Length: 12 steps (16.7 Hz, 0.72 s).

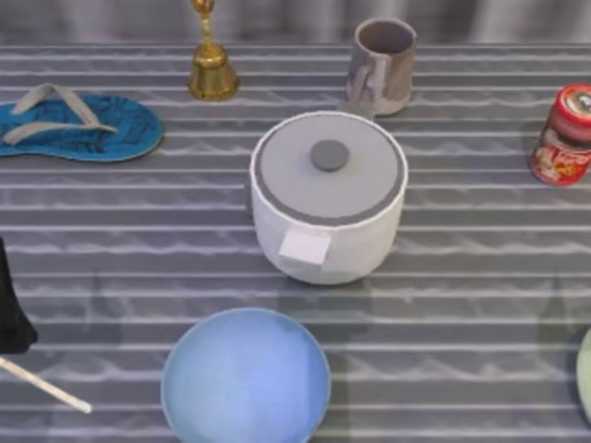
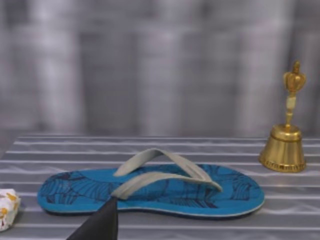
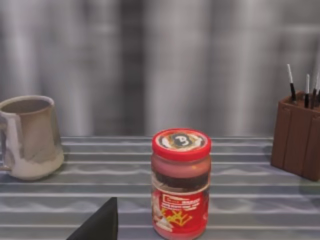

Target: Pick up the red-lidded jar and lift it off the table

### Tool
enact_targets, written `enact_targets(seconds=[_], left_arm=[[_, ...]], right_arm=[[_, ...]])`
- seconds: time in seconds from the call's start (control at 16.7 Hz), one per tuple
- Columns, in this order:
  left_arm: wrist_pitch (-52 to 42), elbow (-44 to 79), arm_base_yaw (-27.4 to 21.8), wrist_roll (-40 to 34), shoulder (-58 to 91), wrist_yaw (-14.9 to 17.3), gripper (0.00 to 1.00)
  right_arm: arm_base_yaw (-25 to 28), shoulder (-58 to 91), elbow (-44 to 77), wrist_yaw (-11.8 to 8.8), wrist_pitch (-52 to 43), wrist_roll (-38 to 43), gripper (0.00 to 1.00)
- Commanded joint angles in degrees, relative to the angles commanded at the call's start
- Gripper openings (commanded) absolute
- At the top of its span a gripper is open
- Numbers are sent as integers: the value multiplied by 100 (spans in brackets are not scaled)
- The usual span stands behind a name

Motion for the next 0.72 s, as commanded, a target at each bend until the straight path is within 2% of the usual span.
enact_targets(seconds=[0.36, 0.72], left_arm=[[0, 0, 0, 0, 0, 0, 100], [0, 0, 0, 0, 0, 0, 100]], right_arm=[[38, 486, 554, -59, -326, 12, 100], [7, 2686, 2866, -84, -1729, -30, 100]])
